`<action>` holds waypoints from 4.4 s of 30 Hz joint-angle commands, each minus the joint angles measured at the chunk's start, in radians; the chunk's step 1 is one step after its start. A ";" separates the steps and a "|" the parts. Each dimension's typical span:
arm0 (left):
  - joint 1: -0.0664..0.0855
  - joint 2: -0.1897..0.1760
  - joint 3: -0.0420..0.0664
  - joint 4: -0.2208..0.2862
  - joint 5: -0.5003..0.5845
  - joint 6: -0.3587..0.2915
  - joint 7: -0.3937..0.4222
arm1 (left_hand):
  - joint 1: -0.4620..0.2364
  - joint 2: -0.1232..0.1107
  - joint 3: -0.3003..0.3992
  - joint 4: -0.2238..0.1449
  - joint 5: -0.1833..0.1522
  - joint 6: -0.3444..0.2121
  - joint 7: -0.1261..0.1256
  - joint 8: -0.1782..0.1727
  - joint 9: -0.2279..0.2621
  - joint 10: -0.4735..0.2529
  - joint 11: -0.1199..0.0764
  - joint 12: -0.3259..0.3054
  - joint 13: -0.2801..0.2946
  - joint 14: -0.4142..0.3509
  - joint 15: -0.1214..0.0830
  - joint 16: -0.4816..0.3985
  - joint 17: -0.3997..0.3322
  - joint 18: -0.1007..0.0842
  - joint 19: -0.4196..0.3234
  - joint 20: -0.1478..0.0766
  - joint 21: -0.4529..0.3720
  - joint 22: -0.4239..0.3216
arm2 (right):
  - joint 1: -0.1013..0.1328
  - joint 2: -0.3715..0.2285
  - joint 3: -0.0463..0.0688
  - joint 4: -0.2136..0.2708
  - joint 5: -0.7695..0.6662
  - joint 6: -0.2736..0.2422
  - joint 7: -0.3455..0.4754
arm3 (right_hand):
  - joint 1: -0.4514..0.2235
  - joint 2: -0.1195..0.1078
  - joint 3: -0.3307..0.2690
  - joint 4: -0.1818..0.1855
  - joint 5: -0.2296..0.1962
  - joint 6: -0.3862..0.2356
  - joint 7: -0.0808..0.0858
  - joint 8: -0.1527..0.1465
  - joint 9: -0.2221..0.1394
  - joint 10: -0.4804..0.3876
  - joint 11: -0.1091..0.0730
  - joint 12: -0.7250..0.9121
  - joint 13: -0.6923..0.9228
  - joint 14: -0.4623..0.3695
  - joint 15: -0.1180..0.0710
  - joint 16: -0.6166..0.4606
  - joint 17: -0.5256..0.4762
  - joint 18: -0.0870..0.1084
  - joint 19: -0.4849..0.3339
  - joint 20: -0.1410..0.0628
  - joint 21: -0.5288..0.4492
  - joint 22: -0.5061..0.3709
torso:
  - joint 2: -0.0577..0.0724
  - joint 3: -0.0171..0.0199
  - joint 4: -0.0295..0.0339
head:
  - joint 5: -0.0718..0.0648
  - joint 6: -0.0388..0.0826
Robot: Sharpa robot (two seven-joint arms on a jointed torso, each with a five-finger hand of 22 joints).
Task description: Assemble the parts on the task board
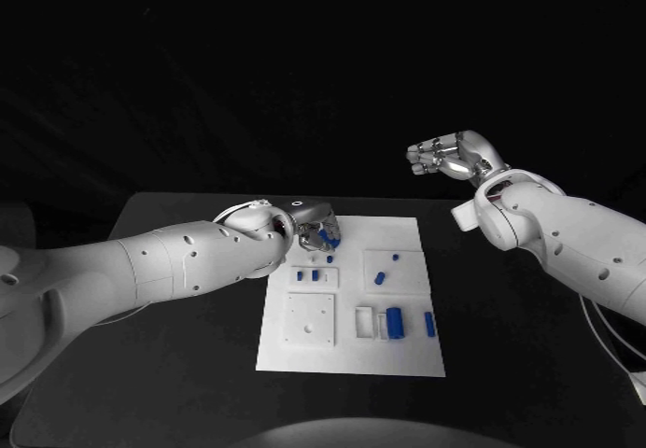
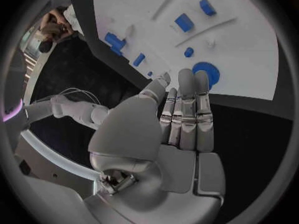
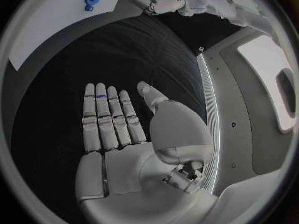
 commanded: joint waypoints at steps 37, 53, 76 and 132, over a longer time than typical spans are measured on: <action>-0.054 0.096 -0.011 -0.170 -0.288 0.029 0.058 | 0.000 -0.046 0.069 0.058 0.005 0.029 -0.014 -0.002 0.000 0.031 -0.018 -0.003 -0.001 0.018 0.000 0.331 -0.026 0.043 0.035 0.007 0.109 0.142 | 0.000 0.006 0.001 0.018 0.000 -0.004 0.012 | -0.001 -0.007 0.002 0.004 0.007 -0.004 0.000 -0.002 -0.001 -0.004 -0.001 -0.006 -0.001 -0.007 0.000 -0.006 -0.002 0.008 -0.008 -0.001 -0.004 -0.001 | 0.004 -0.0005 -0.0031 | -0.008 -0.007; -0.071 0.110 -0.010 -0.193 -0.281 0.022 0.075 | -0.020 -0.042 0.088 0.069 -0.020 0.043 -0.023 -0.003 -0.001 0.090 -0.038 -0.003 0.000 0.031 -0.014 0.348 -0.025 0.038 0.036 0.000 0.136 0.141 | 0.000 0.006 0.001 0.022 0.000 -0.003 0.012 | -0.001 -0.007 0.002 0.004 0.007 -0.004 0.000 -0.002 -0.001 -0.004 -0.001 -0.006 -0.001 -0.007 0.000 -0.006 -0.002 0.008 -0.008 -0.001 -0.004 -0.001 | 0.005 -0.0006 -0.0030 | -0.013 -0.012; -0.086 0.125 -0.010 -0.224 -0.266 0.019 0.090 | -0.014 -0.023 0.083 0.086 -0.026 0.062 -0.026 -0.003 0.000 0.107 -0.046 -0.003 0.000 0.042 -0.019 0.353 -0.029 0.041 0.038 0.003 0.142 0.141 | 0.000 0.009 0.001 0.025 0.000 0.000 0.011 | 0.001 -0.007 0.004 0.004 0.007 -0.003 -0.001 -0.002 -0.001 -0.003 -0.001 -0.006 -0.001 -0.007 0.000 -0.006 -0.002 0.008 -0.007 -0.001 -0.004 -0.001 | 0.004 0.0005 -0.0032 | -0.021 -0.019; -0.083 0.008 0.089 -0.089 -0.165 -0.008 0.089 | 0.001 0.054 0.042 0.006 -0.014 0.163 -0.021 -0.003 0.002 0.202 -0.058 -0.004 0.000 0.057 -0.016 0.366 -0.040 0.054 0.020 0.007 0.210 0.141 | 0.001 0.001 0.001 0.027 0.010 0.001 0.008 | 0.001 -0.008 0.008 0.003 0.009 -0.004 0.000 -0.002 -0.001 -0.004 -0.001 -0.006 -0.001 -0.008 0.000 -0.005 -0.001 0.008 -0.008 -0.001 -0.004 -0.001 | 0.002 -0.0011 0.0058 | -0.022 -0.010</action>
